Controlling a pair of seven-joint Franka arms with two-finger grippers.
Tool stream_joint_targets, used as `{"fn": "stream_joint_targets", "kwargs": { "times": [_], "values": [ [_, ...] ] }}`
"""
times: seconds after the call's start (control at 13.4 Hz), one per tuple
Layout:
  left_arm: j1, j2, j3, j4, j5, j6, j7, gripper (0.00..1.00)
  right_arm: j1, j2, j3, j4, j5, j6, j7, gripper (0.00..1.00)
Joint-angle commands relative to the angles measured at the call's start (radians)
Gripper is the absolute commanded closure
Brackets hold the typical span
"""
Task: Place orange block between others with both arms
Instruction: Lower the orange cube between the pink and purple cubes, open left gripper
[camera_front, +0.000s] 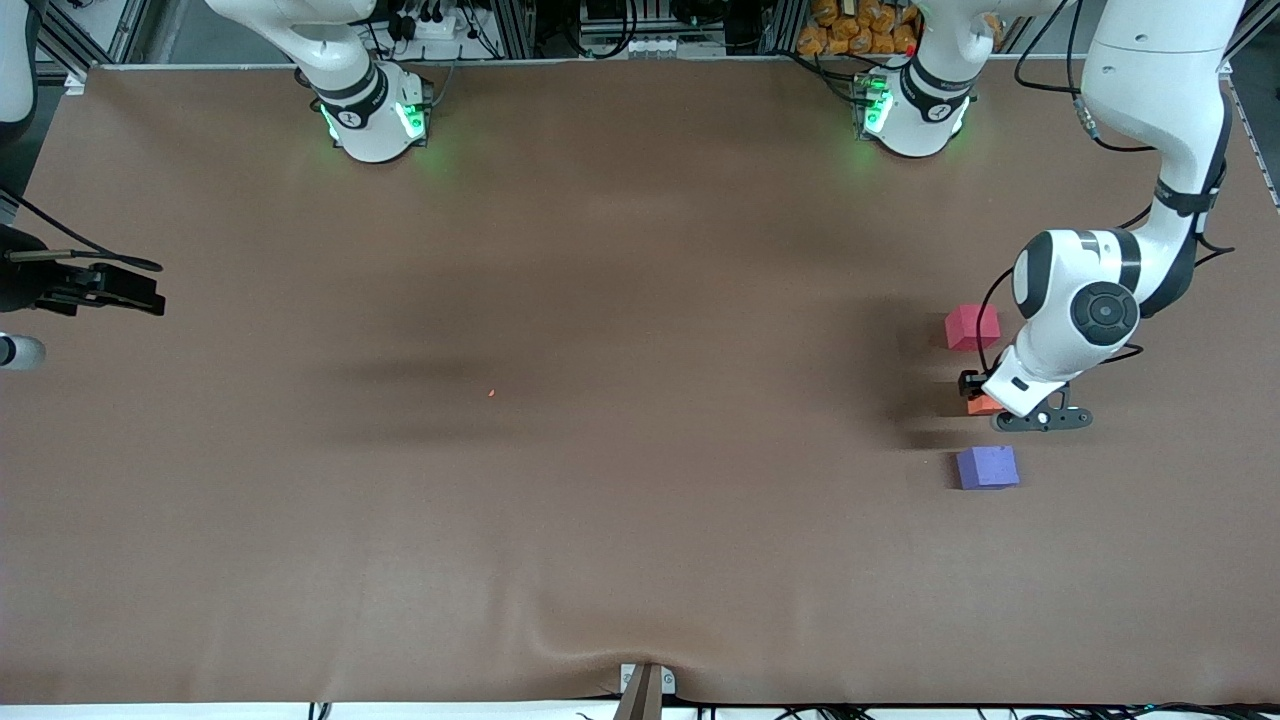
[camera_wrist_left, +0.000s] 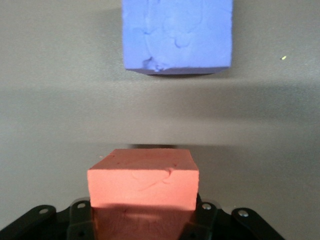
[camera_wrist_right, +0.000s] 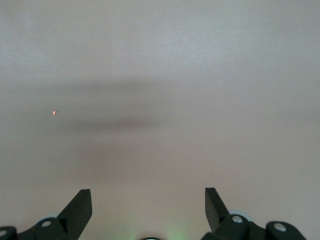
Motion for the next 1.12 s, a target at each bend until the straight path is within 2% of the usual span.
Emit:
{"fn": "stream_joint_targets", "kwargs": {
  "times": [0.0,0.3,0.37,0.45,0.52,0.75,1.04],
  "values": [
    [0.004,0.013,-0.008,-0.003,0.028,0.028,0.0,1.0,-0.006,-0.006,0.005,0.001,-0.015,-0.003,-0.006,0.0],
    [-0.002,0.052,-0.008,0.009,0.028,0.065,-0.002,1.0,-0.001,-0.006,0.005,0.001,-0.016,-0.003,-0.005,0.0],
    [-0.003,0.05,-0.008,0.012,0.028,0.065,0.0,0.74,-0.001,-0.006,0.005,0.001,-0.016,-0.003,-0.005,0.0],
    [-0.005,0.052,-0.008,0.021,0.028,0.065,0.0,0.04,-0.003,-0.006,0.005,0.001,-0.016,-0.003,-0.005,0.0],
    [-0.009,0.055,-0.008,0.023,0.027,0.065,-0.003,0.0,-0.003,-0.006,0.005,0.001,-0.016,-0.003,-0.006,0.0],
    [-0.011,0.012,-0.008,0.021,0.027,0.059,-0.015,0.0,-0.005,-0.006,0.005,0.001,-0.016,-0.003,-0.005,0.0],
    [-0.011,-0.104,-0.009,0.029,0.025,-0.008,-0.02,0.0,-0.004,-0.004,0.005,0.001,-0.016,-0.003,-0.005,0.0]
  ]
}}
